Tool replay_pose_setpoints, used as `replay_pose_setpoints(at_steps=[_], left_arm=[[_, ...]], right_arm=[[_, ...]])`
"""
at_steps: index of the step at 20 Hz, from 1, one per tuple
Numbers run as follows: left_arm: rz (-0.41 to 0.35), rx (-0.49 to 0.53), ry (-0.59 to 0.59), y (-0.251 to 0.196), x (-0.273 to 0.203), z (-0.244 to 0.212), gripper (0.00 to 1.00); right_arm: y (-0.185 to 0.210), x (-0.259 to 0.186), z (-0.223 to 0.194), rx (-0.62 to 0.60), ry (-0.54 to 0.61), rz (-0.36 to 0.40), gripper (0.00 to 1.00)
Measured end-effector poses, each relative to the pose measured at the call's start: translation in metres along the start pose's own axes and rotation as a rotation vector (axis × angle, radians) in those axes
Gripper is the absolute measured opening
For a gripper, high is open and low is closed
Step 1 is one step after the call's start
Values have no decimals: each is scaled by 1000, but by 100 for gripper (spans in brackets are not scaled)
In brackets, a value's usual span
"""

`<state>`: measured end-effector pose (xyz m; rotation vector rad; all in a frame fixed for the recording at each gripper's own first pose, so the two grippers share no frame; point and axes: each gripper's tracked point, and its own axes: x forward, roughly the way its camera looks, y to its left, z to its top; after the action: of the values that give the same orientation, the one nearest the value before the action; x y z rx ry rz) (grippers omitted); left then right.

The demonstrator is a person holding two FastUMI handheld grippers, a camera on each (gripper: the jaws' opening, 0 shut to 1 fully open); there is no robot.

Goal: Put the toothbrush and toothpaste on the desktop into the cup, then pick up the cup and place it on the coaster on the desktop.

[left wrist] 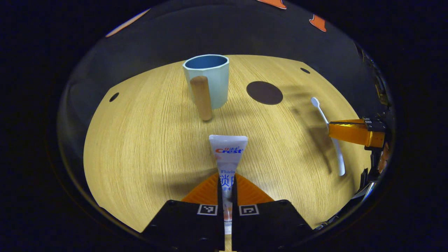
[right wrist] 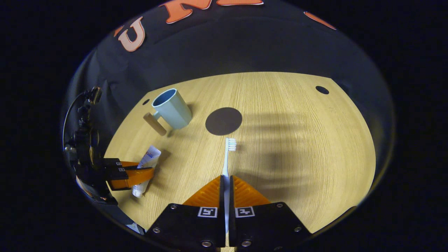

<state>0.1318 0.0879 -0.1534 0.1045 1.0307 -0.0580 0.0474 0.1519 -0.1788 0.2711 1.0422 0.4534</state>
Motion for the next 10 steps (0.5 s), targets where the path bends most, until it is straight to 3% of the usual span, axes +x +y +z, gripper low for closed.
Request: replay_pose_setpoints(at_steps=[5,10], left_arm=[[51,13,-235,19,-1,57,7],[85,-2,-442,17,-15,76,8]], right_arm=[[1,-18,28,-14,-140,-5,4],[14,-39,52,-65,-279,-7,4]])
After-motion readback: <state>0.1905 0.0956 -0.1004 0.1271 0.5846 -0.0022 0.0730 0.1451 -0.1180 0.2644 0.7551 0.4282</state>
